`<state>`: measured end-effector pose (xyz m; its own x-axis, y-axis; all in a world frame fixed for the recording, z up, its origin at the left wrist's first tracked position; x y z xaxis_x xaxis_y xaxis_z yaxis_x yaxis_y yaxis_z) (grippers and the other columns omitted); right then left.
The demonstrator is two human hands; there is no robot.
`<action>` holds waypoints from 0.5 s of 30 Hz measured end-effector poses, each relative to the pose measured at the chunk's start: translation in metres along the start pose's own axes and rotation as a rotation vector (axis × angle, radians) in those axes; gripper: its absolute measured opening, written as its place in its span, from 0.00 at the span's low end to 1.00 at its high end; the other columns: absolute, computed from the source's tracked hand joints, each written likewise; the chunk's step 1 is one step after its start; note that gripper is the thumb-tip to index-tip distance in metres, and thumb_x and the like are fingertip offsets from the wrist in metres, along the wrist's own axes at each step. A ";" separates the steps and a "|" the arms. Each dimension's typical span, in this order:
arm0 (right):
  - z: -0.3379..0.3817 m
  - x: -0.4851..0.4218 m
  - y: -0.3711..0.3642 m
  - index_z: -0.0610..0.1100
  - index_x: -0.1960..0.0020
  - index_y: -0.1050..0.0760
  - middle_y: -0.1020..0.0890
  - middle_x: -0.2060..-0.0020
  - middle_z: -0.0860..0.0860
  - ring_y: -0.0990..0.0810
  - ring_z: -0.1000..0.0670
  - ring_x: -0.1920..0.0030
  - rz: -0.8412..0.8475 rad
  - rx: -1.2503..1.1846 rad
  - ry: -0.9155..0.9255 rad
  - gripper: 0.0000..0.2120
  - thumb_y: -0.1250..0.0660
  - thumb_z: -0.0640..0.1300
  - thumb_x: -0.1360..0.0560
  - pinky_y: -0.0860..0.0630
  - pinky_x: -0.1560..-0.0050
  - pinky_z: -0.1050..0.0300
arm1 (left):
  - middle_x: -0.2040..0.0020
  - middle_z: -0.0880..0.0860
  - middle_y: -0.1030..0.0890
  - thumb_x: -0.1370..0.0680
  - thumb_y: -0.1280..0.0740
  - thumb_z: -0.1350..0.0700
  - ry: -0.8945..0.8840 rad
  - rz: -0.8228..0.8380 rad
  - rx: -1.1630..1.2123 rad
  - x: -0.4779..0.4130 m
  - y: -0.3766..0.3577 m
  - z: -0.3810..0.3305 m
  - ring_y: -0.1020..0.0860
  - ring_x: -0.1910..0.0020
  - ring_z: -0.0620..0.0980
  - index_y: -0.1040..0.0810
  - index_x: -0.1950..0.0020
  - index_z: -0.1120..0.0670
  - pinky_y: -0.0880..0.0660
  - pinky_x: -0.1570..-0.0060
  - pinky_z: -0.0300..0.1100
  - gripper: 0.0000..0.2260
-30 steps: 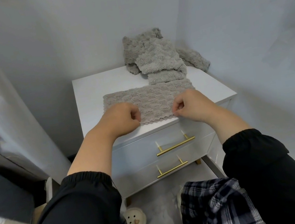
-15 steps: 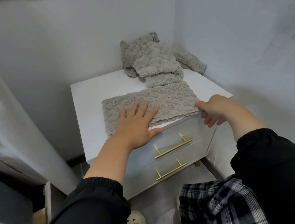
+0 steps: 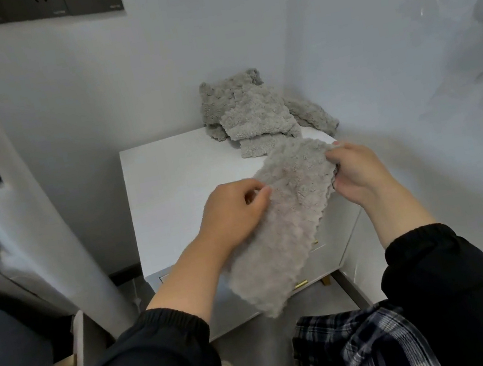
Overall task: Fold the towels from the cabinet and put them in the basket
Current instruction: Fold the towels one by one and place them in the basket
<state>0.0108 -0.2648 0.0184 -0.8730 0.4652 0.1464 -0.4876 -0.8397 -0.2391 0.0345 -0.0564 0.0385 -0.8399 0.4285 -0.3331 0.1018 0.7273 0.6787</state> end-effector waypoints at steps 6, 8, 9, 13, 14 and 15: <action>0.016 0.029 -0.038 0.39 0.55 0.28 0.16 0.64 0.46 0.16 0.50 0.62 0.324 -0.193 -0.028 0.13 0.48 0.28 0.22 0.19 0.63 0.58 | 0.34 0.46 0.28 0.30 0.26 0.45 0.285 -0.013 0.605 -0.012 0.012 0.032 0.29 0.36 0.43 0.38 0.26 0.48 0.31 0.36 0.42 0.35; 0.016 0.035 -0.047 0.41 0.54 0.28 0.16 0.64 0.46 0.16 0.50 0.61 0.414 -0.199 -0.037 0.14 0.49 0.27 0.22 0.19 0.62 0.57 | 0.34 0.48 0.25 0.35 0.24 0.44 0.313 0.137 0.788 -0.008 -0.001 0.033 0.27 0.35 0.45 0.36 0.27 0.50 0.31 0.34 0.46 0.40; 0.015 0.037 -0.052 0.41 0.53 0.29 0.16 0.63 0.46 0.16 0.50 0.62 0.447 -0.189 -0.037 0.14 0.49 0.27 0.22 0.19 0.62 0.57 | 0.38 0.49 0.22 0.37 0.23 0.46 0.299 0.189 0.841 -0.006 -0.005 0.030 0.24 0.38 0.46 0.31 0.31 0.52 0.29 0.36 0.46 0.37; 0.014 0.037 -0.058 0.42 0.51 0.29 0.17 0.64 0.46 0.17 0.51 0.64 0.483 -0.088 0.015 0.14 0.48 0.27 0.22 0.19 0.64 0.58 | 0.53 0.51 0.16 0.33 0.24 0.57 0.305 0.209 0.903 -0.003 -0.007 0.021 0.18 0.51 0.50 0.21 0.49 0.54 0.21 0.50 0.41 0.14; 0.015 0.036 -0.058 0.42 0.51 0.28 0.17 0.64 0.46 0.17 0.51 0.64 0.470 -0.062 0.036 0.14 0.47 0.27 0.22 0.20 0.64 0.59 | 0.56 0.51 0.16 0.30 0.25 0.60 0.327 0.172 0.910 -0.003 -0.005 0.022 0.18 0.54 0.50 0.20 0.51 0.55 0.21 0.55 0.39 0.09; 0.015 0.033 -0.055 0.42 0.51 0.28 0.17 0.64 0.46 0.17 0.51 0.64 0.441 -0.030 0.059 0.14 0.47 0.27 0.22 0.20 0.64 0.59 | 0.58 0.51 0.16 0.27 0.28 0.61 0.349 0.133 0.904 -0.003 -0.002 0.024 0.18 0.56 0.50 0.20 0.53 0.56 0.22 0.58 0.38 0.05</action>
<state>0.0090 -0.2072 0.0508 -0.9962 0.0809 -0.0308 -0.0683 -0.9533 -0.2943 0.0498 -0.0463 0.0220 -0.8875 0.4603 0.0209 0.4556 0.8835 -0.1092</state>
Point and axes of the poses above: each hand's wrist, its own x-axis away from the middle knuckle, its own y-axis out of the back of the hand, z = x × y, the point moved 9 cm from there along -x, towards the middle knuckle
